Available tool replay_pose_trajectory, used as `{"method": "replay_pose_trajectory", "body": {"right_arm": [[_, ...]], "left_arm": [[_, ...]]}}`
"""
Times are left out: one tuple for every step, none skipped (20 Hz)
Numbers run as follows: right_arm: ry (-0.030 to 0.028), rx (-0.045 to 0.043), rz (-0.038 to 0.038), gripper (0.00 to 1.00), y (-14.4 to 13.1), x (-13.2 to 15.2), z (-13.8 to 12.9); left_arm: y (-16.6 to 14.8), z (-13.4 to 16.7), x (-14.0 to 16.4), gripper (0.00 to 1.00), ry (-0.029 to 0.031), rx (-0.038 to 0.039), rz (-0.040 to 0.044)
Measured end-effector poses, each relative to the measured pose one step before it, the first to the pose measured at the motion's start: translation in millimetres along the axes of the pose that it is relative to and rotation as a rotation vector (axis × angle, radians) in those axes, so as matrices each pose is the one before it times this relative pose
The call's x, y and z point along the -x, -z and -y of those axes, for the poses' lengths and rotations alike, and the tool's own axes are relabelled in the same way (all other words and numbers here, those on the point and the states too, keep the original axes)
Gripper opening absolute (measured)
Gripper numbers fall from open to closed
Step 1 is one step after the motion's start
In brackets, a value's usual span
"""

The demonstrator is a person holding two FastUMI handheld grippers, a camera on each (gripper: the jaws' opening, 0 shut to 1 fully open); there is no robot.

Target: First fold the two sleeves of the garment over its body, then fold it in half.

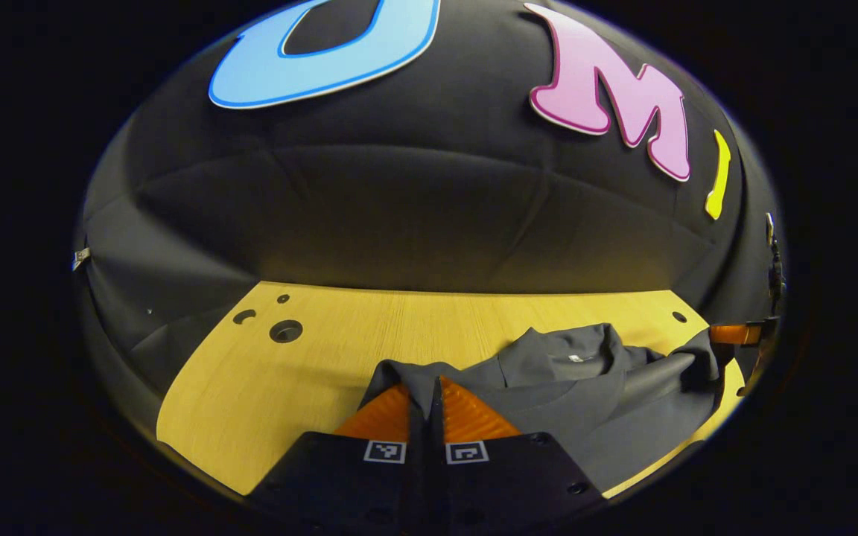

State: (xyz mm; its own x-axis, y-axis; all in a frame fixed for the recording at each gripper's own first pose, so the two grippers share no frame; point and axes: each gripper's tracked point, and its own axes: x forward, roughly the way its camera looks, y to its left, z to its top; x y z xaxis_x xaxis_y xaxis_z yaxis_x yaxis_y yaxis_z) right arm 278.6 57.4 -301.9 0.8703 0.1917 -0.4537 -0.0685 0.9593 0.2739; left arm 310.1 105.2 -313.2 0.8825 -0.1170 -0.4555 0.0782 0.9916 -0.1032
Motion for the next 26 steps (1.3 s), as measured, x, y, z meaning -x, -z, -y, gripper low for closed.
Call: {"method": "replay_pose_trajectory", "body": {"right_arm": [[0.0032,0.00588,-0.01067,0.05,6.88,-8.37,1.03],[0.00441,0.00904,-0.0103,0.05,6.42,-8.32,1.57],[0.00239,0.00522,-0.00888,0.05,4.5,-5.55,1.51],[0.00261,0.0037,-0.00747,0.05,4.88,-7.31,0.54],[0.00361,0.00412,-0.00812,0.05,4.68,-6.19,1.26],[0.00247,0.00159,-0.00683,0.05,3.77,-5.89,1.06],[0.00058,0.0023,-0.00581,0.05,3.19,-3.63,0.39],[0.00282,0.00339,-0.01116,0.05,4.9,-5.13,0.88],[0.00034,0.00127,-0.01425,0.05,6.07,-2.85,0.16],[0.00073,0.002,-0.01073,0.05,4.76,-2.81,0.89],[0.00354,0.00359,-0.00905,0.05,3.18,-2.52,0.43],[0.00407,0.00566,-0.00319,0.05,1.7,-1.06,-0.57],[0.00562,0.00855,0.00286,0.05,-0.2,0.17,0.06],[0.00631,0.00803,-0.00147,0.06,0.61,-0.39,0.58],[0.01083,0.0056,-0.00302,0.07,0.9,2.2,1.49],[0.00593,-0.00255,-0.00813,0.11,1.16,-1.69,0.4],[0.00453,-0.00322,-0.00632,0.1,1.64,3.44,-0.02],[-0.00146,-0.00564,-0.00264,0.32,0.22,-0.95,-0.03],[-0.00278,-0.00509,-0.00263,0.33,-0.83,3.63,-0.08],[-0.00254,-0.00113,-0.00036,0.36,-0.82,3.29,-0.66],[0.00468,0.00585,0.00669,0.46,-2.17,4.97,0.81],[0.0016,0.00941,0.00363,0.56,-2.53,4.29,0.71],[0.00685,0.01205,0.00429,0.66,-1.12,4.93,1.32],[0.00006,0.00585,0.00732,0.82,-3.0,6.01,1.07],[-0.0008,0.00029,0.00727,0.98,-1.56,5.91,-0.42],[-0.0007,-0.00126,0.00848,0.98,-2.89,8.09,0.22]], "left_arm": [[7.28,-3.24,-8.41,0.05,-0.00666,0.00534,-0.00886],[6.72,-2.33,-7.8,0.05,-0.00587,0.00341,-0.01402],[7.95,-2.78,-4.77,0.05,-0.00568,-0.00069,-0.01603],[6.59,-0.88,-5.22,0.05,-0.00368,-0.00258,-0.01409],[5.99,-0.12,-5.2,0.05,-0.00303,-0.00175,-0.01155],[2.83,-0.71,-4.34,0.05,-0.00338,0.00073,-0.00381],[3.01,0.06,-3.61,0.05,-0.00252,0.00013,-0.00277],[2.76,-0.29,-3.26,0.05,-0.00046,-0.00181,-0.00378],[4.54,-0.63,-3.77,0.05,-0.00107,-0.00251,-0.00795],[4.65,0.01,-4.21,0.05,0.0011,0.00066,-0.011],[6.53,0.17,-3.25,0.05,0.00195,-0.00159,-0.01711],[3.5,0.79,-2.0,0.02,0.0025,-0.00201,-0.01153],[0.95,-0.37,-2.13,0.05,-0.00168,-0.00346,-0.00196],[-0.16,0.65,-0.34,0.05,-0.00388,-0.00633,-0.00025],[0.48,0.62,0.25,0.06,-0.00457,-0.01007,-0.00019],[-0.77,0.35,0.88,0.06,-0.00495,-0.012,0.00167],[-0.32,1.44,1.3,0.1,-0.00181,-0.01057,0.00219],[-2.18,0.4,2.01,0.13,-0.00057,-0.00809,0.00456],[-0.72,-0.4,2.25,0.17,-0.00643,-0.00224,0.00639],[-0.59,0.61,3.03,0.2,-0.00146,0.0024,0.00394],[0.39,-0.97,4.1,0.29,-0.00613,0.00239,-0.00072],[0.59,0.92,3.98,0.34,0.00305,0.00552,-0.00098],[0.36,0.46,5.38,0.49,0.00188,0.00816,0.00119],[0.51,1.87,4.03,0.54,0.0045,0.01003,0.00033],[1.48,2.27,4.41,0.75,0.01009,0.0087,-0.00183],[0.48,2.0,6.18,0.73,0.00544,0.00759,-0.00457]]}}
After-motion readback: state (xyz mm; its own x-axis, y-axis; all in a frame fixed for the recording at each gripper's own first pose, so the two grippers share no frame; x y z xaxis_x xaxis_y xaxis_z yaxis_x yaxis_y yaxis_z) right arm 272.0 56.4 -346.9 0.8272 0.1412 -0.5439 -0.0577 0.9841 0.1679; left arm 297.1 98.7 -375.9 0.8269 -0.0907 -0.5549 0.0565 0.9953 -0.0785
